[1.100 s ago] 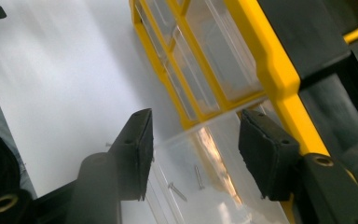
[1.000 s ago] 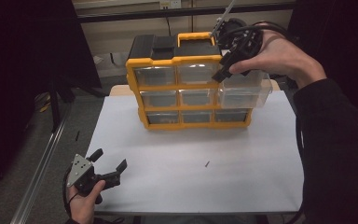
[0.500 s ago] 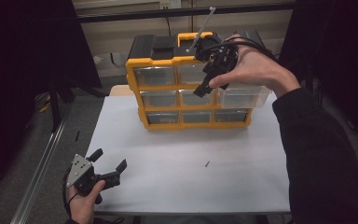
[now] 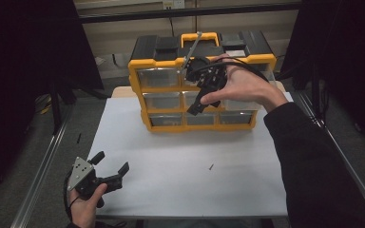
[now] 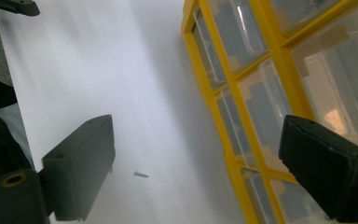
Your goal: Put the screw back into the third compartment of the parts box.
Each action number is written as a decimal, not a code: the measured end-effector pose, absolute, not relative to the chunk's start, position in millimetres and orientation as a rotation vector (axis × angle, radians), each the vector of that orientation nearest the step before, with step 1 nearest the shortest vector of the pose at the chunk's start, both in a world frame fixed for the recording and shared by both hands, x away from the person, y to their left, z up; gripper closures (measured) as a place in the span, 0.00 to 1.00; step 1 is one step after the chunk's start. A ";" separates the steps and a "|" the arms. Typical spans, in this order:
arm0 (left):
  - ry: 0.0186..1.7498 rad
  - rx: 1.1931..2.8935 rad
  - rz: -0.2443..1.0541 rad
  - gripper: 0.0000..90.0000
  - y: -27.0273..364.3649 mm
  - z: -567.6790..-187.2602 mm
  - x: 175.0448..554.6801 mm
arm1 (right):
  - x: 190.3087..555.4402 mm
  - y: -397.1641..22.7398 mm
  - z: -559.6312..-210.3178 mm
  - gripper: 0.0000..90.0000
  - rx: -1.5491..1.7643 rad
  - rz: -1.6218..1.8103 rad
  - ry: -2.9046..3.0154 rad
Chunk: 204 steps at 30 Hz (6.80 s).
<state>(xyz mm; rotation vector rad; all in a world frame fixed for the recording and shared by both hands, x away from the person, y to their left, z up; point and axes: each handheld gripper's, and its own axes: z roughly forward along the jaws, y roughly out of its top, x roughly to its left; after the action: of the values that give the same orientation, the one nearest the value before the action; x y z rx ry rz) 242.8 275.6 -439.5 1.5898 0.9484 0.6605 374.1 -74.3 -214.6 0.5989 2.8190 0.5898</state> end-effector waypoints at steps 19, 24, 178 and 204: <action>0.948 1.588 0.662 0.02 275.8 -439.3 242.6 | 352.3 -48.8 -271.3 0.09 0.532 0.584 2.892; 0.946 1.587 0.662 0.02 275.7 -439.2 242.6 | 348.3 -47.2 -288.6 0.09 0.538 0.581 2.901; 0.949 1.597 0.657 0.03 274.2 -439.9 243.1 | 336.3 -69.9 -339.0 0.98 0.394 0.544 3.091; 0.948 1.597 0.659 0.03 274.4 -439.7 243.0 | 329.7 -69.0 -275.3 0.98 0.387 0.622 2.995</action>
<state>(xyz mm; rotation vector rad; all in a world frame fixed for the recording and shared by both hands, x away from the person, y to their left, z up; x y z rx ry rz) 243.0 274.4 -439.7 1.5966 0.9478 0.6587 329.7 -69.0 -275.3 0.3874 2.9953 0.6218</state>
